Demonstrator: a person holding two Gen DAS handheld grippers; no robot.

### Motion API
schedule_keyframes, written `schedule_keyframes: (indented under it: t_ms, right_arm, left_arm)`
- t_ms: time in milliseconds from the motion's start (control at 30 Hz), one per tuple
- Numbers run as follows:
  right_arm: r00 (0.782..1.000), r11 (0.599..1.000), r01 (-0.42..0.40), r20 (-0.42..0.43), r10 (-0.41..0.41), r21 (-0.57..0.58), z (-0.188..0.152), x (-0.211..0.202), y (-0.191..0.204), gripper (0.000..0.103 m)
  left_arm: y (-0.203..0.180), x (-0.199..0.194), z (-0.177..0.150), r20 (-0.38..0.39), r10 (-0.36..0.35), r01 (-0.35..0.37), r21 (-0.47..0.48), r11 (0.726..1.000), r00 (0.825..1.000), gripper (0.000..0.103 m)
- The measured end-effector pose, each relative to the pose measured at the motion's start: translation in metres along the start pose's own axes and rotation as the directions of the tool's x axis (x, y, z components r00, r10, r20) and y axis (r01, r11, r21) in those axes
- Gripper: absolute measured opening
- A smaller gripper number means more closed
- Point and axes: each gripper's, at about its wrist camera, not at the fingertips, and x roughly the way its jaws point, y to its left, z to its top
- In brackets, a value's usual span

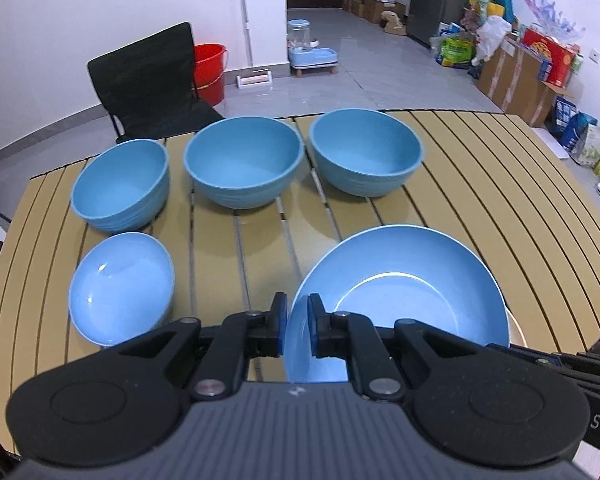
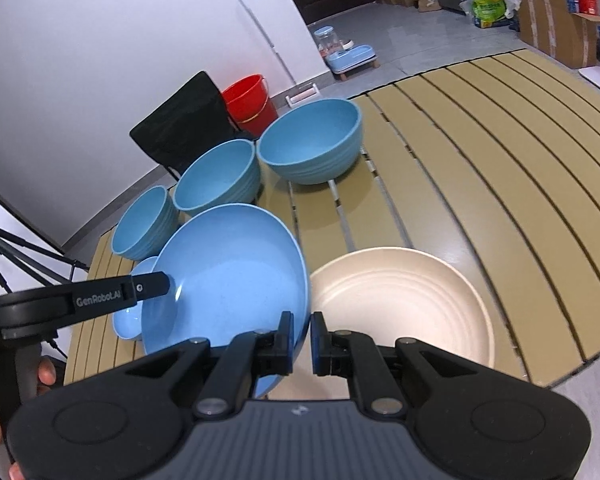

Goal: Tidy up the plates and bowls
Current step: 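Lift the blue plate and carry it over the cream plate with the left gripper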

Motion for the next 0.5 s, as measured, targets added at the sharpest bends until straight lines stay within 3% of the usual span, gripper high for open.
schedule_keyframes:
  t_ms: [500]
  right_arm:
    - [0.999,0.996,0.041,0.003,-0.041,0.083,-0.017,-0.010,-0.064,0.008]
  left_arm:
    - [-0.059,0.029,-0.023,-0.071,-0.015,0.021,0.082,0.996,0.997,0.012]
